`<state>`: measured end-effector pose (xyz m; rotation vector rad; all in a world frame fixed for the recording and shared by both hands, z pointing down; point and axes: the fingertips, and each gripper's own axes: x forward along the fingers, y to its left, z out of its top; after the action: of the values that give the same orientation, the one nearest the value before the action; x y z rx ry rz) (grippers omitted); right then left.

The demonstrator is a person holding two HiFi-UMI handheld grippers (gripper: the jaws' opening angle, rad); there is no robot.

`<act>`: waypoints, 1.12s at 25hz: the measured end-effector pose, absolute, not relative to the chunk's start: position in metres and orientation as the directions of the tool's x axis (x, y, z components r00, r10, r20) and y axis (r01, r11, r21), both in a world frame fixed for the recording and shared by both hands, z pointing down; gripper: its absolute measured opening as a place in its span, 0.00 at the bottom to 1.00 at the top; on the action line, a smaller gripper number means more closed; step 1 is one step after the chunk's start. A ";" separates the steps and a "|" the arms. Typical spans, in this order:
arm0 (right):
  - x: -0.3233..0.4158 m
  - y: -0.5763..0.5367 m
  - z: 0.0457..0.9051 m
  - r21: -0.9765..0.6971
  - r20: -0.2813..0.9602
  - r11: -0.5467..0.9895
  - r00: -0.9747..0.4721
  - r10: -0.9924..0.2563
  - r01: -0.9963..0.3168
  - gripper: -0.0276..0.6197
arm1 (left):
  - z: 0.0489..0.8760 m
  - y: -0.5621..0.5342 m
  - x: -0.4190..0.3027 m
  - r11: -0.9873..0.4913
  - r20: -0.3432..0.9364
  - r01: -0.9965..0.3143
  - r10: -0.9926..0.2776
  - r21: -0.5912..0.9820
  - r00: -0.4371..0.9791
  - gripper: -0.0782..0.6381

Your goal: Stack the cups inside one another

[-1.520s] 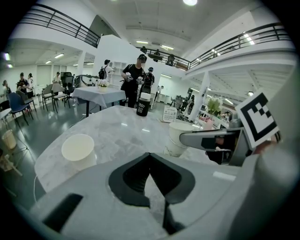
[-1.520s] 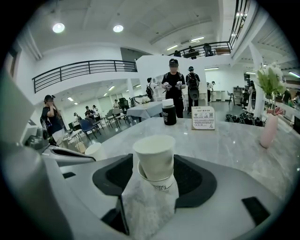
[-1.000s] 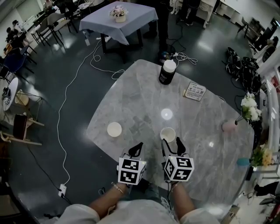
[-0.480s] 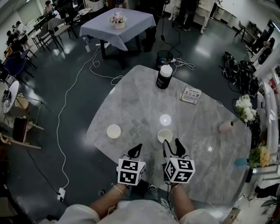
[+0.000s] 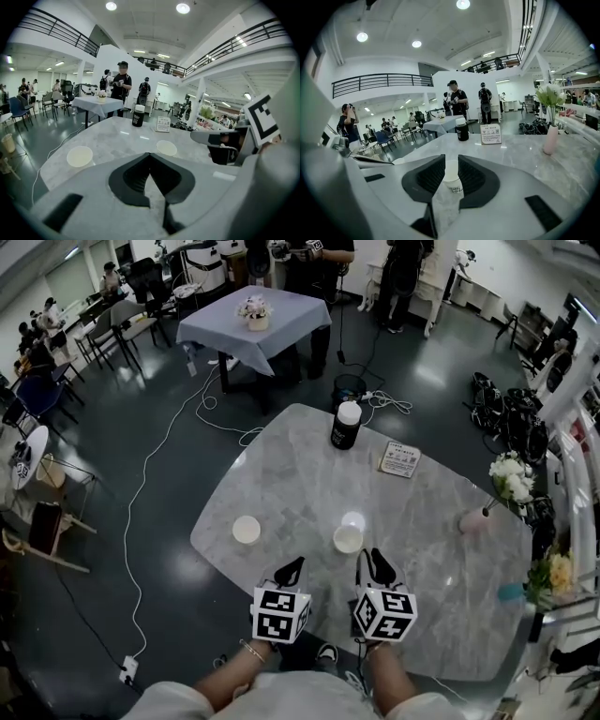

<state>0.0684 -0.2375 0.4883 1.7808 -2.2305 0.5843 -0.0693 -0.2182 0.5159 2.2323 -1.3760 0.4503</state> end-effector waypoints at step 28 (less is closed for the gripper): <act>0.077 -0.169 0.469 -0.149 0.380 0.267 -0.304 -0.873 -0.952 0.07 | 0.482 -0.173 -0.054 -0.354 0.434 -0.914 -0.805 0.198 0.405 0.10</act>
<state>0.0769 -0.1687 0.4689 1.7007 -2.3141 0.5183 -0.0541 -0.1726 0.4823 2.2608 -1.4729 0.3674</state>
